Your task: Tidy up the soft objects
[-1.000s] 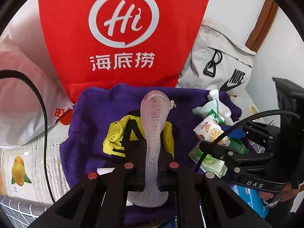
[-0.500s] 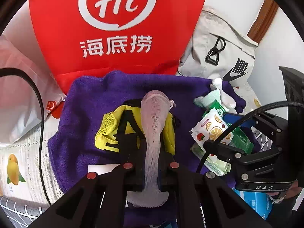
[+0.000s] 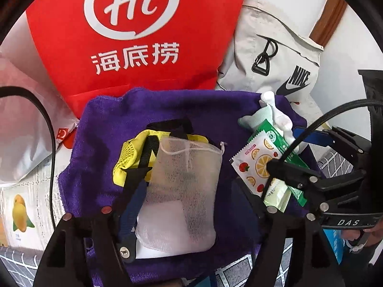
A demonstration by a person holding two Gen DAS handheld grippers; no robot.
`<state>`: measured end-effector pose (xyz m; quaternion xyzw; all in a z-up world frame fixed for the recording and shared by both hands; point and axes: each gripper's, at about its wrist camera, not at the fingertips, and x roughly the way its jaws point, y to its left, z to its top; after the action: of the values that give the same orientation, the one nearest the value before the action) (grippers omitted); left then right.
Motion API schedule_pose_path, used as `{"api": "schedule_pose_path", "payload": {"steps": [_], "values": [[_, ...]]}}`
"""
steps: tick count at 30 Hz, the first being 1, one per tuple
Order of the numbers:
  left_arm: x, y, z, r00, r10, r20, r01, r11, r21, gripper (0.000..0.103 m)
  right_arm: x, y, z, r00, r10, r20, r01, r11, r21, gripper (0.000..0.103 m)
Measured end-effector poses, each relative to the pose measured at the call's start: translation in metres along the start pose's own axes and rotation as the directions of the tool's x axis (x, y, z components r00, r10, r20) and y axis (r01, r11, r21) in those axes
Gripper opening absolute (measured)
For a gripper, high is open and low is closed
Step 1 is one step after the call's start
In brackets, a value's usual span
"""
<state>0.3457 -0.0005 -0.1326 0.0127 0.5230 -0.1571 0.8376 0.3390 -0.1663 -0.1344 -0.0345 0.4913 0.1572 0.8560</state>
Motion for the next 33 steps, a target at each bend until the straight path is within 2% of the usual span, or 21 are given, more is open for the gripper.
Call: {"api": "schedule_pose_path", "payload": {"steps": [5, 9, 14, 18, 26, 33], "values": [[-0.009, -0.006, 0.003, 0.999, 0.041, -0.003, -0.041, 0.999, -0.02, 0.081, -0.016, -0.01, 0.0, 0.998, -0.06, 0.014, 0.06, 0.997, 0.048, 0.09], [-0.027, -0.009, 0.0, 0.997, 0.077, 0.001, -0.077, 0.996, -0.04, 0.089, -0.037, -0.012, -0.004, 0.992, -0.119, 0.043, 0.115, 0.99, 0.079, 0.096], [-0.051, -0.019, -0.005, 0.994, 0.106, 0.006, -0.105, 0.993, -0.055, 0.089, -0.067, -0.01, -0.02, 0.989, -0.146, 0.038, 0.141, 0.985, 0.103, 0.098], [-0.081, -0.032, -0.014, 0.991, 0.13, 0.039, -0.128, 0.991, -0.049, 0.089, -0.099, -0.002, -0.04, 0.987, -0.153, 0.059, 0.144, 0.981, 0.128, 0.099], [-0.152, -0.059, -0.065, 0.978, 0.179, 0.104, -0.172, 0.982, -0.077, 0.089, -0.173, 0.027, -0.082, 0.979, -0.143, 0.143, 0.119, 0.979, 0.163, 0.103], [-0.194, -0.082, -0.125, 0.975, 0.176, 0.138, -0.159, 0.98, -0.122, 0.089, -0.216, 0.063, -0.127, 0.977, -0.108, 0.182, 0.085, 0.988, 0.132, 0.103]]}}
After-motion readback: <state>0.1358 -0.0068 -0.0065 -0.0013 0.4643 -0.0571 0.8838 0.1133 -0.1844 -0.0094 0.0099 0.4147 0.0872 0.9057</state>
